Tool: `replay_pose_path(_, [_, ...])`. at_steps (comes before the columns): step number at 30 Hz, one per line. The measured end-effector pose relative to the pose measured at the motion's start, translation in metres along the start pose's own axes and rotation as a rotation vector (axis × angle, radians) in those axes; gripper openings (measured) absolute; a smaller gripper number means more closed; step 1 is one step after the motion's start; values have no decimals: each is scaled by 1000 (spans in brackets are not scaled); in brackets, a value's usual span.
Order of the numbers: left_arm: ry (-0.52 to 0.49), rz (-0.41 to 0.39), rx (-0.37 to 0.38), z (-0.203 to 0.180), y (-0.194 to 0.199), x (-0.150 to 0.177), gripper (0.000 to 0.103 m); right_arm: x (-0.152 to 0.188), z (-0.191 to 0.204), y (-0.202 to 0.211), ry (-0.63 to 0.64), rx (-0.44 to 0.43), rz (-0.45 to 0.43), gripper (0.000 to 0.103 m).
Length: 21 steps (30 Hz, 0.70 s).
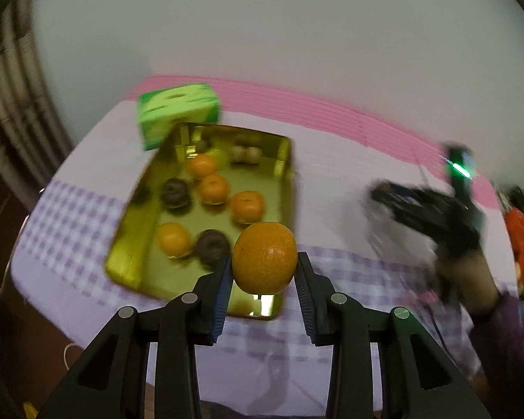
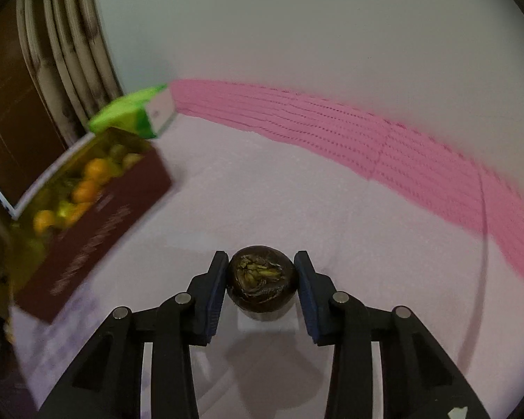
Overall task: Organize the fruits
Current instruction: 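Grasp the mandarin with the left gripper while the right gripper grasps the passion fruit, then lower the mandarin into the tray and open the left gripper while the right gripper holds the passion fruit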
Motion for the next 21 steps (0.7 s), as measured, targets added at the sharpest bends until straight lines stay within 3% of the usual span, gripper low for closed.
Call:
replay_pose_path(5, [47,-4,-53,24,-9,7,36,47,20,33,-52,41,-40,36])
replay_pose_path(9, [69,-14,-94,38,-15,14,36,67,21,45,-84,86,-56,36])
replay_pose_path(21, [94,-52,-102,44,-31,-6,37,75,10,39,-137,139,-31,36])
Point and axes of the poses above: each gripper's, at about its wrist camera, not at the fingertips, and y roughly against the way its jaws point, z to its left, x to its underside, the point moved 1 cm from there along -y, roughly the way its jaws point, and after that the axes turned 14 degrees about -x, right-handed, at the moved point
